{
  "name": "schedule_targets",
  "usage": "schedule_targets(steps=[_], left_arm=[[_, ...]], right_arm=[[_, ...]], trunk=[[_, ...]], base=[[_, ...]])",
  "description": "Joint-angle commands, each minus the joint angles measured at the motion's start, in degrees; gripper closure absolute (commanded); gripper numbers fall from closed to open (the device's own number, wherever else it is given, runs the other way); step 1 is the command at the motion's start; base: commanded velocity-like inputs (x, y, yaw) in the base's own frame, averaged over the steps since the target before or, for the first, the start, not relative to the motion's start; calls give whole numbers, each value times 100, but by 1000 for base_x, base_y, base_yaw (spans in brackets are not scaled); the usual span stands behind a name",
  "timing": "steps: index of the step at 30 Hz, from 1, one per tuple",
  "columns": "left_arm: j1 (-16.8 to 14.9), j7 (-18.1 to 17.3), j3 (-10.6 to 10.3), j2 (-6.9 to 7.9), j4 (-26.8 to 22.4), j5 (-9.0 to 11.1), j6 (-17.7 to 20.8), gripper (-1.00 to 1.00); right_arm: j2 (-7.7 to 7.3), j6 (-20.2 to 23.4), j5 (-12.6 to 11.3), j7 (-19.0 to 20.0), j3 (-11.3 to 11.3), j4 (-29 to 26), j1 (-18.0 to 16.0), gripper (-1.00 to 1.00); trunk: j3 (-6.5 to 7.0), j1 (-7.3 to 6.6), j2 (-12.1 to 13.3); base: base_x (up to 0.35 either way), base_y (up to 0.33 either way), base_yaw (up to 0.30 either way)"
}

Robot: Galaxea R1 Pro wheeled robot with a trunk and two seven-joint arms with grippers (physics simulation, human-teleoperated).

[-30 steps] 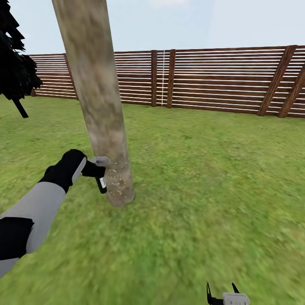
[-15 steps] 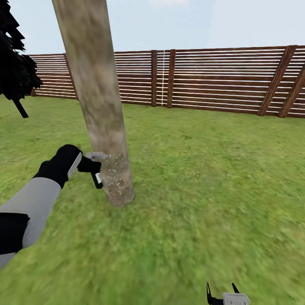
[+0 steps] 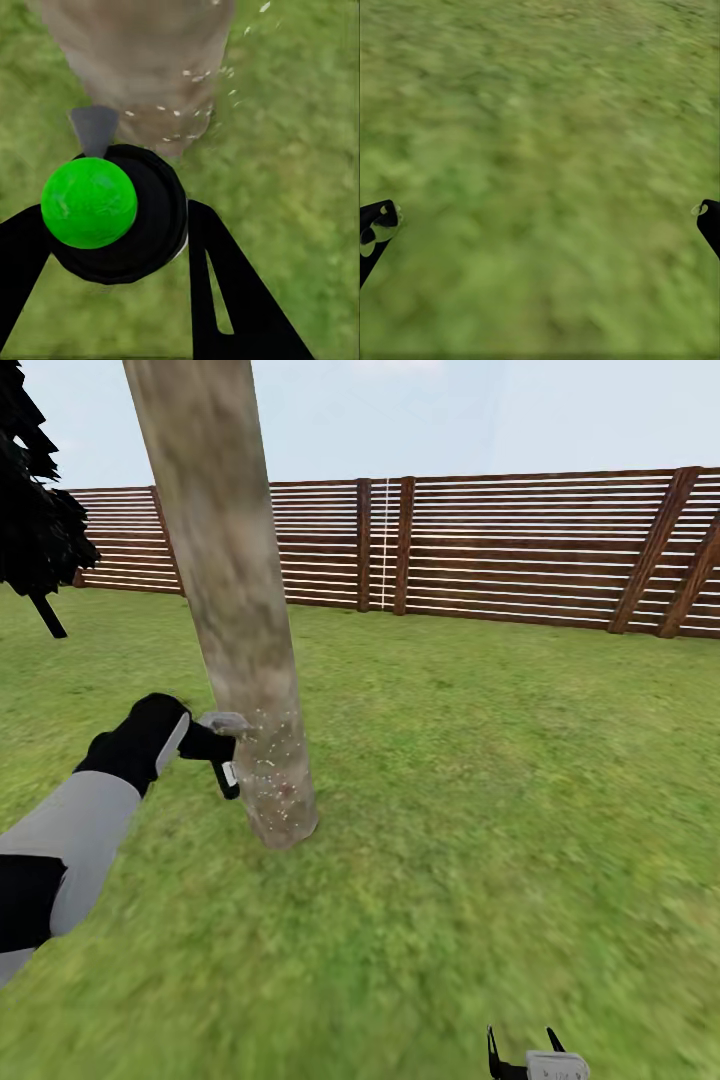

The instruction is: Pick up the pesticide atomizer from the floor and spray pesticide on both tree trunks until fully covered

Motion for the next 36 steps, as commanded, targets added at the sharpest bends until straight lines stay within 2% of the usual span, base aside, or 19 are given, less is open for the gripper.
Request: schedule_targets(steps=[1, 3, 6, 11, 14, 27, 28, 30, 36], left_arm=[[11, -2, 3, 70, 7, 56, 4, 100], [36, -2, 10, 140, 21, 56, 0, 100], [76, -3, -33, 139, 20, 51, -2, 100], [745, -3, -23, 89, 16, 46, -24, 100], [1017, -3, -20, 78, 15, 48, -36, 100], [1046, -3, -6, 113, -22, 63, -44, 100], [1080, -3, -10, 112, 4, 68, -71, 100], [1340, -3, -12, 85, 3, 66, -103, 100], [1705, 53, -12, 63, 20, 66, -124, 100]], right_arm=[[0, 0, -1, 2, 0, 0, 0, -100], [0, 0, 0, 4, 0, 0, 0, -100], [0, 0, 4, 1, 0, 0, 0, -100], [3, 0, 5, 3, 0, 0, 0, -100], [7, 0, 5, 5, 0, 0, 0, -100], [5, 0, 5, 4, 0, 0, 0, -100], [7, 0, 5, 3, 0, 0, 0, -100], [8, 0, 5, 4, 0, 0, 0, -100], [9, 0, 5, 5, 0, 0, 0, -100]], trunk=[[0, 0, 0], [0, 0, 0], [0, 0, 0], [0, 0, 0], [0, 0, 0], [0, 0, 0], [0, 0, 0], [0, 0, 0], [0, 0, 0]], base=[[0, 0, 0], [0, 0, 0], [0, 0, 0], [0, 0, 0], [0, 0, 0], [87, 17, 0], [0, 0, 0], [0, 0, 0], [0, 0, 0]])
